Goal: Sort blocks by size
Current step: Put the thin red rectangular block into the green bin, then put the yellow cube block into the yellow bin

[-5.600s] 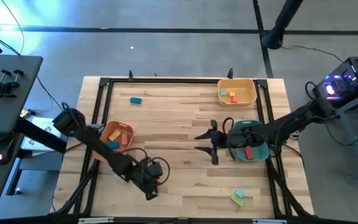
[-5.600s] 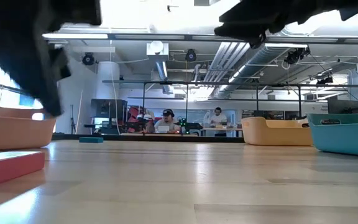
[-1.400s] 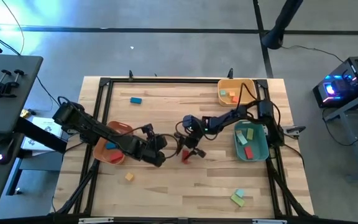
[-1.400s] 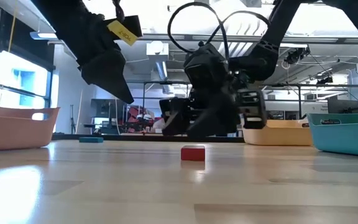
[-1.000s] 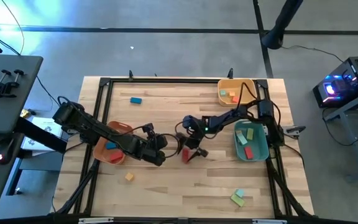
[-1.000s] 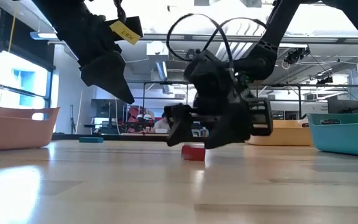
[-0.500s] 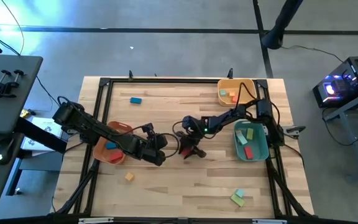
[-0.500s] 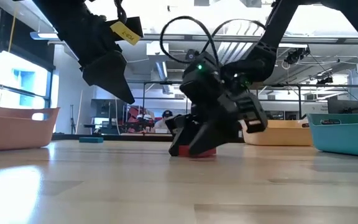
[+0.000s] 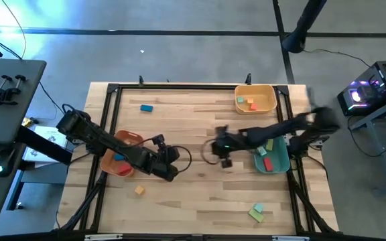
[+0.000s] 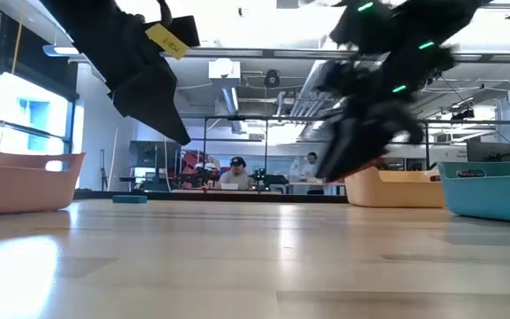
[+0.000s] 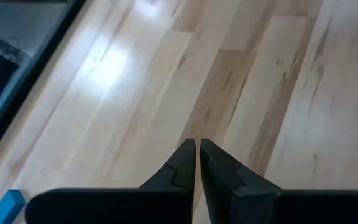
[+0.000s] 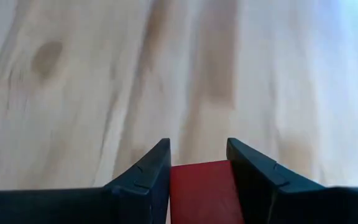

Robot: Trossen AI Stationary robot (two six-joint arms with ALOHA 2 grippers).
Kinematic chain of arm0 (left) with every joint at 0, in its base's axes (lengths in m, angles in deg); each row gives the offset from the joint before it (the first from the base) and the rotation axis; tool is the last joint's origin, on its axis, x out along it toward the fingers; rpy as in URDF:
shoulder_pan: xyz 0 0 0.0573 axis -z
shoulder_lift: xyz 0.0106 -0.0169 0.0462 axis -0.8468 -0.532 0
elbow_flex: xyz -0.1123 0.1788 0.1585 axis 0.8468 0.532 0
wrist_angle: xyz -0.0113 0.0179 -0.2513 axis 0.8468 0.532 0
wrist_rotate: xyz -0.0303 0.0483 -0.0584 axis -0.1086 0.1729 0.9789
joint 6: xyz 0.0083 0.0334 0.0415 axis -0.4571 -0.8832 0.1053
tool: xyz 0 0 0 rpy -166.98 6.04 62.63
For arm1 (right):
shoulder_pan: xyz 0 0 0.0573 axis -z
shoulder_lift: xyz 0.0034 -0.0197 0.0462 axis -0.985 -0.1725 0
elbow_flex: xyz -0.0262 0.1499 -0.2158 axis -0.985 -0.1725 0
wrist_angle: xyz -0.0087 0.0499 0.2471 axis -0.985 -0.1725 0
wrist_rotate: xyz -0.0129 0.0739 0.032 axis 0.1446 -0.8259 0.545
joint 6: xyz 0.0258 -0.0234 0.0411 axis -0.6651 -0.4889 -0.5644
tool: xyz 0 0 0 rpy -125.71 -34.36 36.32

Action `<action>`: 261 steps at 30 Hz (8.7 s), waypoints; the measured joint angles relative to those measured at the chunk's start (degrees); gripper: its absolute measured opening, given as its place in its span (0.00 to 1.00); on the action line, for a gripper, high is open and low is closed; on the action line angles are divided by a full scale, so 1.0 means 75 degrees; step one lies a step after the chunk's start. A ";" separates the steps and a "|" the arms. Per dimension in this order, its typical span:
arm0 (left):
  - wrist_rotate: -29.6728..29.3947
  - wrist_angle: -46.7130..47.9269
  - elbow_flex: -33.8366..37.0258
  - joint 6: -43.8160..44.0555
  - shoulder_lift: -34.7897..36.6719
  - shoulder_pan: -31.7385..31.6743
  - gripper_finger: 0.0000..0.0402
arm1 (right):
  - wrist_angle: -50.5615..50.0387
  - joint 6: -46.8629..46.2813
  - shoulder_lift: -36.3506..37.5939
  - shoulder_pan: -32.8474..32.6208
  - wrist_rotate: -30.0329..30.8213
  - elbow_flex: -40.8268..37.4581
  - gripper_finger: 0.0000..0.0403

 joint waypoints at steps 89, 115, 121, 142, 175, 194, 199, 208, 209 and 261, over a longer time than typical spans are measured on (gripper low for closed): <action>0.1349 -0.1613 -0.0807 -0.4123 0.0018 0.0263 0.03 | 0.2164 -0.3683 0.1684 -0.2517 0.3472 -0.1609 0.67; 0.4286 0.3386 -0.1887 1.1261 0.0010 0.4139 0.35 | 0.2934 -0.0978 0.1687 -0.2356 0.3564 -0.1604 0.67; 0.4308 0.1609 -0.0790 1.2499 0.0006 0.4364 0.54 | 0.3251 -0.0673 0.1690 -0.1705 0.2700 -0.1604 0.67; 0.4641 0.3029 -0.0498 1.1683 -0.0991 0.3638 0.57 | 0.3306 -0.1321 0.1690 -0.1217 0.1934 -0.1604 0.67; 0.2528 -0.4185 -0.0493 0.0343 -0.1364 -0.0509 0.24 | 0.4358 0.1875 0.1690 -0.3135 0.2557 -0.1560 0.67; 0.5980 -1.4484 0.2379 -0.0589 -0.1514 -0.2489 0.24 | 0.2970 0.4808 0.1687 -0.4540 0.6816 -0.0636 0.67; 0.6148 -1.5782 0.2493 -0.0576 -0.1843 -0.2407 0.24 | 0.4342 0.5452 0.1440 -0.3978 0.6286 -0.0638 0.67; 0.6551 -1.5800 0.2024 -0.0608 -0.2302 -0.2227 0.24 | 0.5197 0.6586 0.0991 -0.3342 0.5041 -0.0642 0.67; 0.6574 -1.5786 0.2010 -0.0611 -0.2302 -0.2210 0.24 | 0.5196 0.6582 0.0982 -0.3304 0.5047 -0.0642 0.67; 0.5885 -1.5496 0.3948 -0.0383 -0.0624 -0.2555 0.48 | -0.4500 -0.4158 0.4705 0.1404 0.4218 -0.0648 0.32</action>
